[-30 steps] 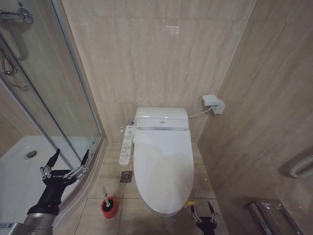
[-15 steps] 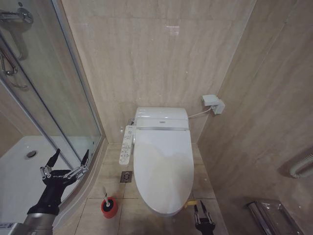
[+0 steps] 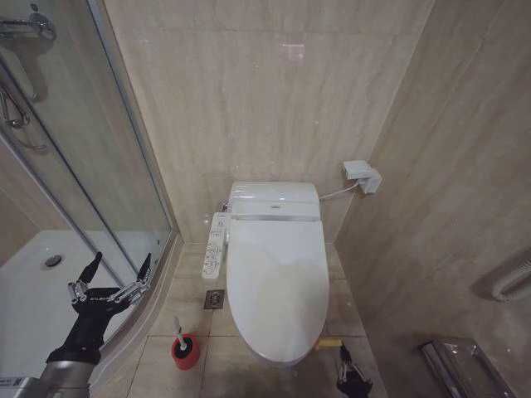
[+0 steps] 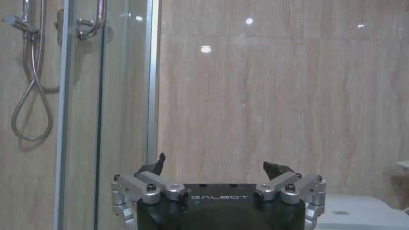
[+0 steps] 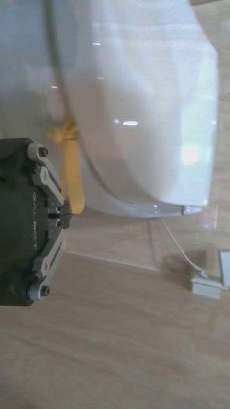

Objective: Open the toilet lid, clean the toilet bowl with a toilet brush, close the toilet lid, and flush.

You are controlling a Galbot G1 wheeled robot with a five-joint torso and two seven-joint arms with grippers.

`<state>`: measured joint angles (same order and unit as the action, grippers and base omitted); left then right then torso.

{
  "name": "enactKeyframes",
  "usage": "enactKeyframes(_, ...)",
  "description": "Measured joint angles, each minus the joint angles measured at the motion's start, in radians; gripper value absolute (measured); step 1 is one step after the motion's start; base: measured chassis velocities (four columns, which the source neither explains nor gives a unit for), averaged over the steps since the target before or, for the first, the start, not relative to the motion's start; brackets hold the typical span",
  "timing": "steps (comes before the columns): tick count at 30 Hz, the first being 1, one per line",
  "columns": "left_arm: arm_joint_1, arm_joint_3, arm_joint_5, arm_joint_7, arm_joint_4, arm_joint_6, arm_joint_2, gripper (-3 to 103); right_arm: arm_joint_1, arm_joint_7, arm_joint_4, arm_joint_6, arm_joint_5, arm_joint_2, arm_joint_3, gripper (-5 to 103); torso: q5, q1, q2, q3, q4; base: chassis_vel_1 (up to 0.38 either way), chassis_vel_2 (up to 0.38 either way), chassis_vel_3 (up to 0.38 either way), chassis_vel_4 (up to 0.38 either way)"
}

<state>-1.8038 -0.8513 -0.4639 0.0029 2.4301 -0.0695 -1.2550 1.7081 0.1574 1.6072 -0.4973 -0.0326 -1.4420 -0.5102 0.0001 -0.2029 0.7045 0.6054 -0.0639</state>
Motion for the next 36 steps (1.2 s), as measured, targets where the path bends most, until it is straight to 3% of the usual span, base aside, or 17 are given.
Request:
enactKeyframes(7, 0.000, 0.000, 0.000, 0.000, 0.000, 0.000, 0.000, 100, 0.068, 0.003, 0.188, 0.046, -0.086, 0.020, -0.028, 0, 0.0007, 0.000, 0.000, 0.000, 0.0003, 0.000, 0.000, 0.000, 0.000)
enactKeyframes(9, 0.000, 0.000, 0.000, 0.000, 0.000, 0.000, 0.000, 100, 0.104, 0.004, 0.398, 0.106, -0.173, 0.040, -0.083, 0, 0.0003, 0.000, 0.000, 0.000, 0.0000, 0.000, 0.000, 0.000, 0.000)
enactKeyframes(14, 0.000, 0.000, 0.000, 0.000, 0.000, 0.000, 0.000, 100, 0.090, 0.003, 0.528, 0.170, -0.240, 0.062, -0.135, 0, 0.0000, 0.000, 0.000, 0.000, 0.0000, 0.000, 0.000, 0.000, 0.000)
enactKeyframes(18, 0.000, 0.000, 0.000, 0.000, 0.000, 0.000, 0.000, 100, -0.044, 0.031, 0.686, 0.300, -0.366, 0.114, -0.206, 0, -0.0003, 0.000, 0.000, 0.000, 0.0002, 0.000, 0.000, 0.000, 0.000)
enactKeyframes(19, 0.000, 0.000, 0.000, 0.000, 0.000, 0.000, 0.000, 100, -0.044, 0.031, 0.686, 0.300, -0.366, 0.114, -0.206, 0, -0.0003, 0.000, 0.000, 0.000, 0.0002, 0.000, 0.000, 0.000, 0.000)
enactKeyframes(22, 0.000, 0.000, 0.000, 0.000, 0.000, 0.000, 0.000, 100, -0.218, 0.080, 0.722, 0.406, -0.463, 0.164, -0.224, 0, -0.0004, 0.000, 0.000, 0.000, 0.0005, 0.000, 0.000, 0.000, 0.000)
enactKeyframes(26, 0.000, 0.000, 0.000, 0.000, 0.000, 0.000, 0.000, 100, -0.380, 0.123, 0.677, 0.466, -0.498, 0.205, -0.202, 0, -0.0002, 0.000, 0.000, 0.000, 0.0003, 0.000, 0.000, 0.000, 0.000)
enactKeyframes(31, 0.000, 0.000, 0.000, 0.000, 0.000, 0.000, 0.000, 100, -0.562, 0.149, 0.585, 0.517, -0.522, 0.238, -0.156, 0, -0.0002, 0.000, 0.000, 0.000, -0.0001, 0.000, 0.000, 0.000, 0.000)
enactKeyframes(36, 0.000, 0.000, 0.000, 0.000, 0.000, 0.000, 0.000, 100, -0.643, 0.173, 0.528, 0.543, -0.551, 0.259, -0.145, 0, -0.0002, 0.000, 0.000, 0.000, 0.0002, 0.000, 0.000, 0.000, 0.000)
